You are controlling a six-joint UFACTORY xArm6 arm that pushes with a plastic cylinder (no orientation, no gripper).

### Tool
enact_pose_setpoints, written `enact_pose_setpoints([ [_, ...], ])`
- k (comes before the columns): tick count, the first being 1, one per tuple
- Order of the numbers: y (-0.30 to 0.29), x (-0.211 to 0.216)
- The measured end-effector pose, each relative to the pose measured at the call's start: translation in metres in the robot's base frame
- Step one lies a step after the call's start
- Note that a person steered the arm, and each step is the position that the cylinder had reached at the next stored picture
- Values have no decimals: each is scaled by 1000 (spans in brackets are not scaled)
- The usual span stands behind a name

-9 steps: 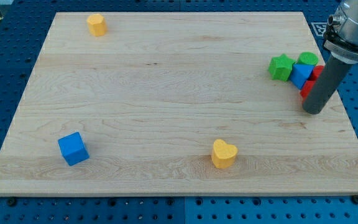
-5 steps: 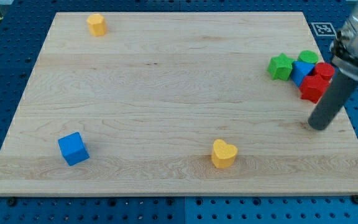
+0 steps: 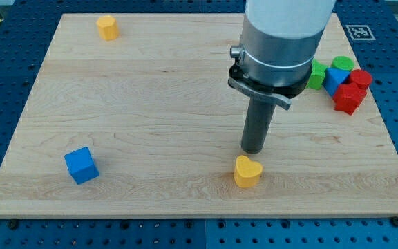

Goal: Move the yellow heart towards the center of the board

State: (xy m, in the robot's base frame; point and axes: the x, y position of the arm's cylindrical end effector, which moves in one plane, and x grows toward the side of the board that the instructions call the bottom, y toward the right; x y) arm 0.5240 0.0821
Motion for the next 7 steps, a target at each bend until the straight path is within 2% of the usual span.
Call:
enact_pose_setpoints([
  [2, 63, 52],
  [3, 62, 80],
  [4, 21, 83],
  [5, -23, 49],
  [6, -59, -18],
  [7, -65, -52],
])
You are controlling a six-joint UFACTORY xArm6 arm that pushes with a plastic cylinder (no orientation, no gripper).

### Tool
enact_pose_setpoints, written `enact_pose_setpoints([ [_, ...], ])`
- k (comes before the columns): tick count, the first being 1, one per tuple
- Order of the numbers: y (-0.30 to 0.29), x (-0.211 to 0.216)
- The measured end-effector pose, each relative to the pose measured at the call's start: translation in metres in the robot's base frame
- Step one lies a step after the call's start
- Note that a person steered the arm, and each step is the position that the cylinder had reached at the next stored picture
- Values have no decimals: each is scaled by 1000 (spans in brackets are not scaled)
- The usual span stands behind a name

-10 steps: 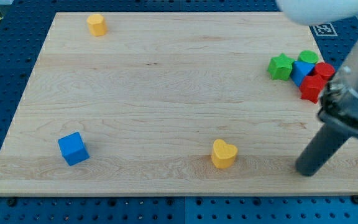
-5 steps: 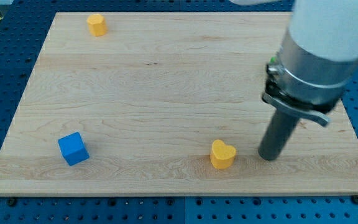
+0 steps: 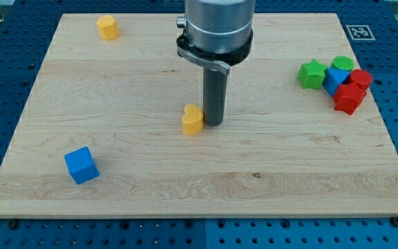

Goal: Move the yellow heart towards the center of the board

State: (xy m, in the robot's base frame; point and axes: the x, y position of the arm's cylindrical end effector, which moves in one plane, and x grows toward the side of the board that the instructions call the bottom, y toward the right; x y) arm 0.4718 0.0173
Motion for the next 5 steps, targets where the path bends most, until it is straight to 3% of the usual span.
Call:
enact_pose_setpoints([
  [2, 0, 67],
  [3, -29, 61],
  [4, -20, 7],
  [5, -1, -10],
])
